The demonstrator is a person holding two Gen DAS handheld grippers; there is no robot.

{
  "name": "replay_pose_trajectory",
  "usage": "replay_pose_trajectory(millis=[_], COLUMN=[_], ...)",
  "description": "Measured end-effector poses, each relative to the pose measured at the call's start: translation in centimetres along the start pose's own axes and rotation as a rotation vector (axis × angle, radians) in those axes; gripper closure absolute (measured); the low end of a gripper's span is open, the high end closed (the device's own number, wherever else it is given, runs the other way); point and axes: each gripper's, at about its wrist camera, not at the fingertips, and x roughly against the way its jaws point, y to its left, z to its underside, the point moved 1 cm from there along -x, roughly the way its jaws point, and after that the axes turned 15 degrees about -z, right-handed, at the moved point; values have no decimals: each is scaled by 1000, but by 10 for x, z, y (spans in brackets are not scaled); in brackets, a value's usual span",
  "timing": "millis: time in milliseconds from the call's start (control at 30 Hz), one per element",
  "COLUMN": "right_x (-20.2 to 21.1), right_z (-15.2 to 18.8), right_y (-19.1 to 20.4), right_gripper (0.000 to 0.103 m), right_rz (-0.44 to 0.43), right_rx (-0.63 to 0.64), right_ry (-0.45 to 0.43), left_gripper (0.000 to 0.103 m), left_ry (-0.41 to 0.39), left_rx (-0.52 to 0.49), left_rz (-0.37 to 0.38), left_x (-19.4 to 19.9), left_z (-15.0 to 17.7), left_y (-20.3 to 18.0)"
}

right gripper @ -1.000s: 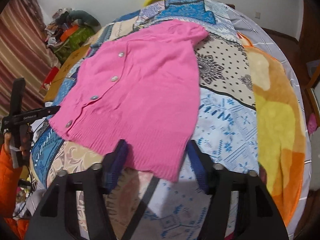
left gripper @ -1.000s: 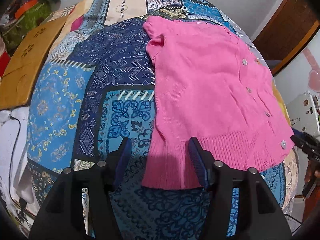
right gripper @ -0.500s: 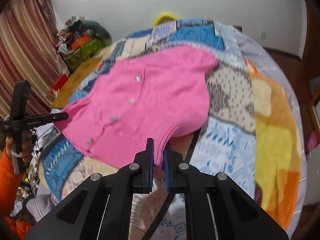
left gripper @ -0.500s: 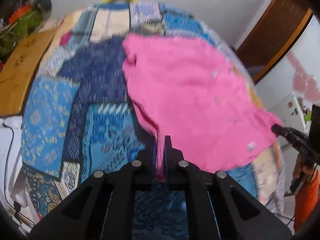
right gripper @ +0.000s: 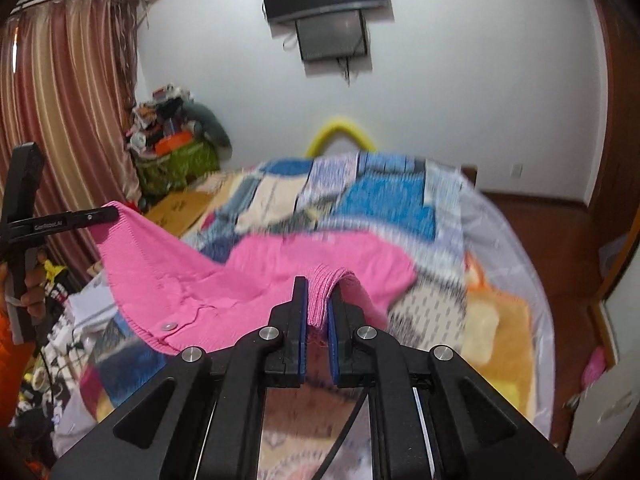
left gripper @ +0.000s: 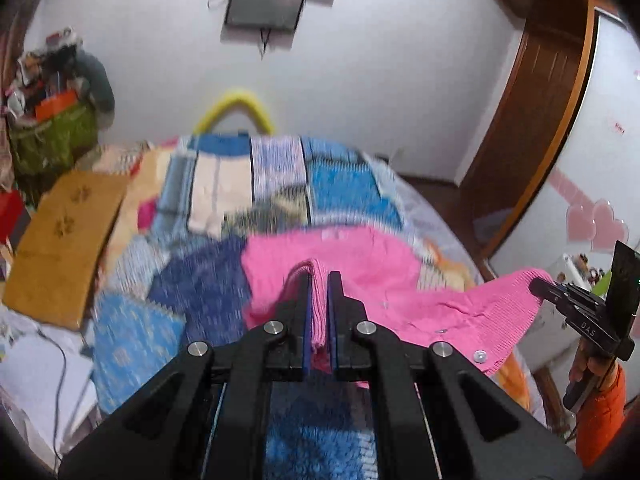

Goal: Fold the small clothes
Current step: 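Lift the hem with the right tool and fold it over the body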

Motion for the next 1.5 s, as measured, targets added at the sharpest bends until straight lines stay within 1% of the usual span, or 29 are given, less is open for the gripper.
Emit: replay_pose_trajectory(millis=[100,200,300,400,600,700,733,800,833,933,1033,1167,1200,1233,1300,1333,1367,1400,1433,1467,1500], right_x=[5,3,-9,-31,-89,-122,-132,-153,-163,-184,-206,-223,-225,-227,-230,-230,-230,-228,-224,-219,-217], right_z=[-22,-40,-53,-58,-55,-52,-50,-46,-44,-41,-38,-36,-36,-37,-38,-38,-39,-40,-41,-41,-41], right_y=[1,2,-3,-15,-52,-78,-87,-104,-112,-131,-151,-173,-178,-183,-190,-193,-196,-198,-198,-197,-197], right_gripper=[96,96,96,96,96,96,96,96,96,96,96,95,95,94,89,84,76,71,62,57,55], right_rz=[12,22,31,39,64,77,80,91,95,96,98,88,87,84,92,98,109,117,117,111,112], right_rx=[29,55,64,58,5,-37,-52,-74,-83,-113,-140,-187,-196,-206,-222,-223,-221,-221,-222,-220,-217], right_ry=[-46,-74,-74,-46,59,116,134,170,185,220,254,267,270,277,286,286,283,277,272,270,272], left_gripper=[97,97,97,97,97,97,97,97,97,97,97,97,97,97,97,96,93,89,86,79,68], left_ry=[-43,-68,-54,-18,127,195,223,255,277,318,345,392,399,403,411,415,417,419,420,415,407], left_rx=[16,23,34,40,46,55,58,52,45,27,13,17,16,12,-17,-38,-46,-49,-45,-45,-50], left_rz=[-11,-36,-58,-92,-155,-177,-187,-200,-208,-224,-243,-264,-282,-306,-348,-371,-381,-382,-381,-381,-385], left_x=[8,6,-11,-39,-126,-170,-190,-216,-235,-276,-307,-346,-354,-360,-369,-372,-374,-374,-372,-369,-365], left_z=[-20,-38,-50,-55,-49,-44,-43,-40,-38,-34,-32,-28,-27,-26,-26,-26,-26,-27,-28,-29,-30], left_y=[2,2,3,4,12,16,19,21,22,20,18,22,24,25,26,27,28,30,33,35,36])
